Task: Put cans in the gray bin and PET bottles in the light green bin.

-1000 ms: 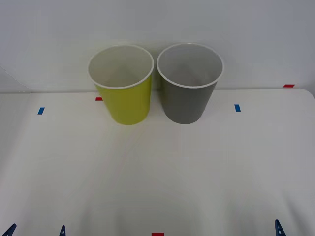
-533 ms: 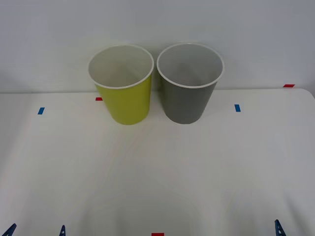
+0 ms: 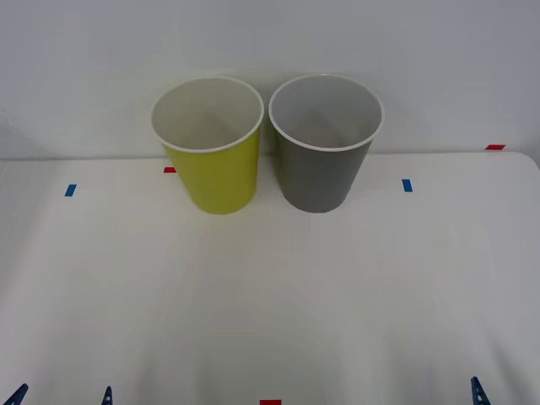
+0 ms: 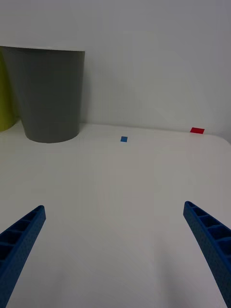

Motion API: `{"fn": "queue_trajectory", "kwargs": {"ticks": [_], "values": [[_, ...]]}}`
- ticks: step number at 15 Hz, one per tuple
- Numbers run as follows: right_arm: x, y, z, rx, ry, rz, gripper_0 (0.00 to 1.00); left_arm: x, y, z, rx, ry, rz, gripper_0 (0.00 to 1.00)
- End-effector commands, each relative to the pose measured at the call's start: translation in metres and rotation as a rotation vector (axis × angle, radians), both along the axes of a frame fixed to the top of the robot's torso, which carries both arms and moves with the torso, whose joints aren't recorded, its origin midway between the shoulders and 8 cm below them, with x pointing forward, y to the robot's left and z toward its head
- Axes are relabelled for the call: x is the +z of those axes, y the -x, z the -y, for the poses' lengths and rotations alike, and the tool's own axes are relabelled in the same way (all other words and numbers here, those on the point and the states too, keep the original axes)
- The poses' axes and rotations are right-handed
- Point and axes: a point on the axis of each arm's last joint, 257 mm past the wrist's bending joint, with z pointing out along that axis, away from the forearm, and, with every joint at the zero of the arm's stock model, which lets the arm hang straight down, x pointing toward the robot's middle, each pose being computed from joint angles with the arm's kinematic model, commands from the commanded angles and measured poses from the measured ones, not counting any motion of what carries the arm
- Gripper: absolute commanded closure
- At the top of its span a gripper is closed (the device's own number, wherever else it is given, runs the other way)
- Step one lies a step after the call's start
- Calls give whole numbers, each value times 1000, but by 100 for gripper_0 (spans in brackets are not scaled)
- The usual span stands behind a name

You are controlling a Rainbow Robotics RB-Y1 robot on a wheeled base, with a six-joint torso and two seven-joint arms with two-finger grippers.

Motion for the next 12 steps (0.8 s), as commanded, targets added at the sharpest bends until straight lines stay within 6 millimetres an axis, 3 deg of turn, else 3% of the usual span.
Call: {"fn": "queue_trajectory", "kwargs": {"ticks": [1,12], "values": [[0,0,0,0,0,0,0,0,0,0,0,0,0,0],[0,0,0,0,0,0,0,0,0,0,0,0,0,0]]}}
